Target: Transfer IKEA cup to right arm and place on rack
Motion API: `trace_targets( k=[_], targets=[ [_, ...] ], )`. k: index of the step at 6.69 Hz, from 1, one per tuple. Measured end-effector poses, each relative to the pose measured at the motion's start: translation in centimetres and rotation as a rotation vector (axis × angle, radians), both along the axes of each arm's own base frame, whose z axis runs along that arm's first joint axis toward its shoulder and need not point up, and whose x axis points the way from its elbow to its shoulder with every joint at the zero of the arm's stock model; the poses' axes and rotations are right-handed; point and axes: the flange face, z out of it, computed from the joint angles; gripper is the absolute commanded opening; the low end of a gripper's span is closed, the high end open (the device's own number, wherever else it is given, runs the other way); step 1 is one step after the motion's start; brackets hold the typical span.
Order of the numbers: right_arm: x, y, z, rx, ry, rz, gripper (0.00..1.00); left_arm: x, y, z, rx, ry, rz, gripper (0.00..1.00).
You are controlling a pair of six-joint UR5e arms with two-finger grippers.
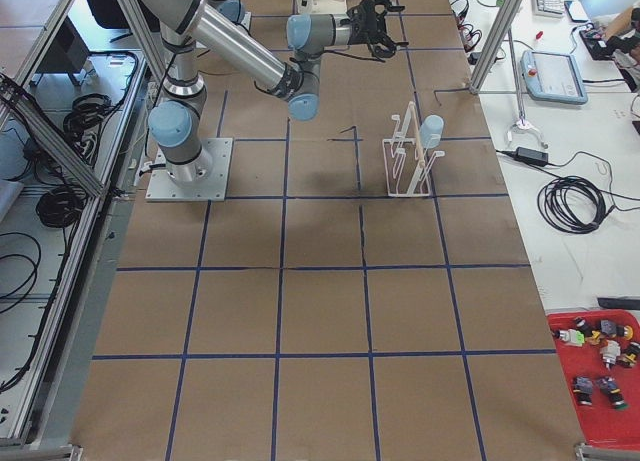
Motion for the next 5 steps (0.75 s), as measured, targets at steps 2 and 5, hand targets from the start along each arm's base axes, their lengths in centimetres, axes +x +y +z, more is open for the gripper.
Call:
trace_targets(
  k=[2,5],
  targets=[
    [1.3,2.0,-0.9,0.113,-0.292,-0.01,1.0,0.5,-0.2,0.6,-0.012,-0.011,-0.001,0.0],
    [2.1,2.7,-1.4,0.2,-0.496,-0.025,1.0,2.8,-4.2,6.5,-0.071,-0.04,0.003,0.0]
  ],
)
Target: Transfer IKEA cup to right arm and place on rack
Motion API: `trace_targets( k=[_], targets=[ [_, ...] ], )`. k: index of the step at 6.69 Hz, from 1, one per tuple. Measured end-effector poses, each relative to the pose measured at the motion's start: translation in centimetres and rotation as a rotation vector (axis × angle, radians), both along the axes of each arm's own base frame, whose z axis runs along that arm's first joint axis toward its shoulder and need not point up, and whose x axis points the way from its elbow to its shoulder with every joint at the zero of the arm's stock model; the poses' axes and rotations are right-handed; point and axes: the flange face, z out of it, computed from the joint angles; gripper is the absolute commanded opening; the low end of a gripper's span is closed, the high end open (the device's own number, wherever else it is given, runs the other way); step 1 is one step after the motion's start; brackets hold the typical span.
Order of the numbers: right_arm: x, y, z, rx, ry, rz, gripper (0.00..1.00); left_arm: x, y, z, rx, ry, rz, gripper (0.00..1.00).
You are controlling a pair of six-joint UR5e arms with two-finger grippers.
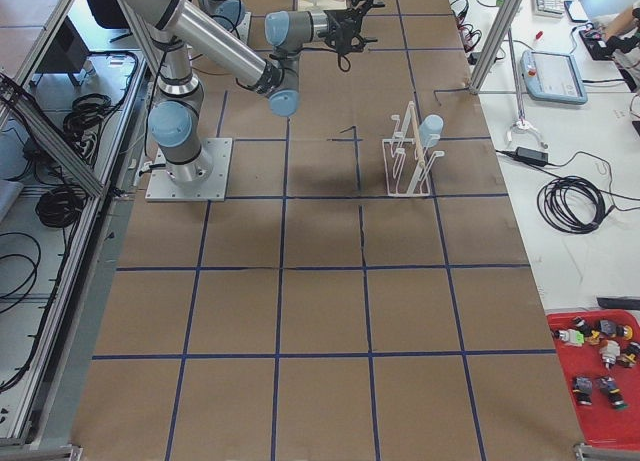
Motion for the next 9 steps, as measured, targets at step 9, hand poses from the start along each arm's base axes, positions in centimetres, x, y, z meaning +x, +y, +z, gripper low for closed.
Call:
trace_targets(
  k=[9],
  targets=[
    [0.1,0.0,0.0,0.015,-0.013,-0.006,1.0,-15.3,-19.5,22.3,-0.536,0.543,-0.337,0.0]
  ],
)
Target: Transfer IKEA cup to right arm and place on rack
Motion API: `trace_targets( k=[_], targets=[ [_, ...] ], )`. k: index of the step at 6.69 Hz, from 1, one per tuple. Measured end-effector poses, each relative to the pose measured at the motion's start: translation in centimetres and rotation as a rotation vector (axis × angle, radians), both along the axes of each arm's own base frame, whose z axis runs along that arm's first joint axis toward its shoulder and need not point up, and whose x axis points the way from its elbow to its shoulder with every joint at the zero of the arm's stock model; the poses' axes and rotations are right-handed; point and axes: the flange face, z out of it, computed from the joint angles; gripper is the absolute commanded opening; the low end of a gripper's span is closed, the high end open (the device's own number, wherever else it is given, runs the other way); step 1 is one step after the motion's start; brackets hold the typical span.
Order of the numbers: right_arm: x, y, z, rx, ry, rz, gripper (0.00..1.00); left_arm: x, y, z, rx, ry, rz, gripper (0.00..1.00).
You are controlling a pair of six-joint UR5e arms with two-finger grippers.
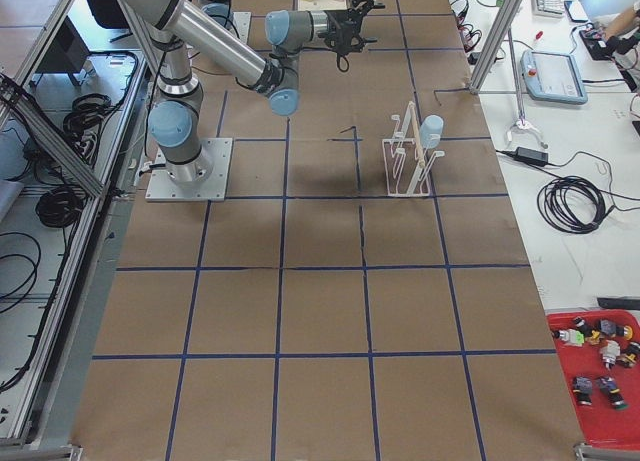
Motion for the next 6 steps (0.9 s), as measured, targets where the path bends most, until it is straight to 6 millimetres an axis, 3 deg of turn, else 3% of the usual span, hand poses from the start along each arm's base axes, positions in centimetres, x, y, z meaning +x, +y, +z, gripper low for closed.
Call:
trace_targets(
  k=[2,6],
  targets=[
    [0.0,0.0,0.0,0.001,0.0,0.0,1.0,-3.2,1.8,-1.0,-0.129,0.194,-0.08,0.0],
    [0.1,-0.1,-0.3,0.008,0.002,0.0,1.0,-8.0,5.9,-9.8,-0.391,0.35,-0.218,0.02]
  ],
)
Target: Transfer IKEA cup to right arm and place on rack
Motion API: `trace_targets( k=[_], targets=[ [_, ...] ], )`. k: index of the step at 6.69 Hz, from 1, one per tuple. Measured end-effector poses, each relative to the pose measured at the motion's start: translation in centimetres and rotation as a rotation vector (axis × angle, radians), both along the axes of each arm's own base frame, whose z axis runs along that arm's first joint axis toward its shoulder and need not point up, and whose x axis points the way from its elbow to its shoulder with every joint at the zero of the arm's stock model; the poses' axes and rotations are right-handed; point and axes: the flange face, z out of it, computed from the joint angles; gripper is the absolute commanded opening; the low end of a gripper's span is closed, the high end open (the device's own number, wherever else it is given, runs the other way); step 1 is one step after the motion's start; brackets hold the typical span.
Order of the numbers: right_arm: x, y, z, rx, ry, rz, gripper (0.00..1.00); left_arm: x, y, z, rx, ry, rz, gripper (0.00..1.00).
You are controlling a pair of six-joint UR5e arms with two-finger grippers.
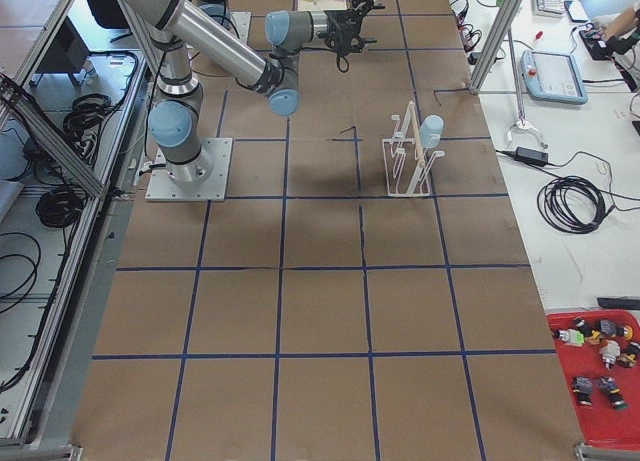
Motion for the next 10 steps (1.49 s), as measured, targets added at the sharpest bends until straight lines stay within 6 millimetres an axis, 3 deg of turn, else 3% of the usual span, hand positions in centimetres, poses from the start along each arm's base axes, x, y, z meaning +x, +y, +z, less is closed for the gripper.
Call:
trace_targets(
  k=[2,4,7,10],
  targets=[
    [1.0,0.0,-0.6,0.051,-0.022,0.024,1.0,-3.8,3.2,-3.1,-0.098,0.023,-0.047,0.02],
    [3.2,0.3,-1.4,0.175,-0.111,0.075,0.99,-6.5,4.3,-5.3,-0.164,0.074,-0.036,0.05],
    [5.6,0.9,-1.5,0.244,-0.164,0.122,0.99,-8.0,5.3,-7.1,-0.178,0.15,-0.011,0.06],
    [8.2,-0.4,-0.6,0.261,-0.149,0.172,0.98,-9.5,8.8,-7.9,-0.13,0.153,-0.013,0.06]
  ],
)
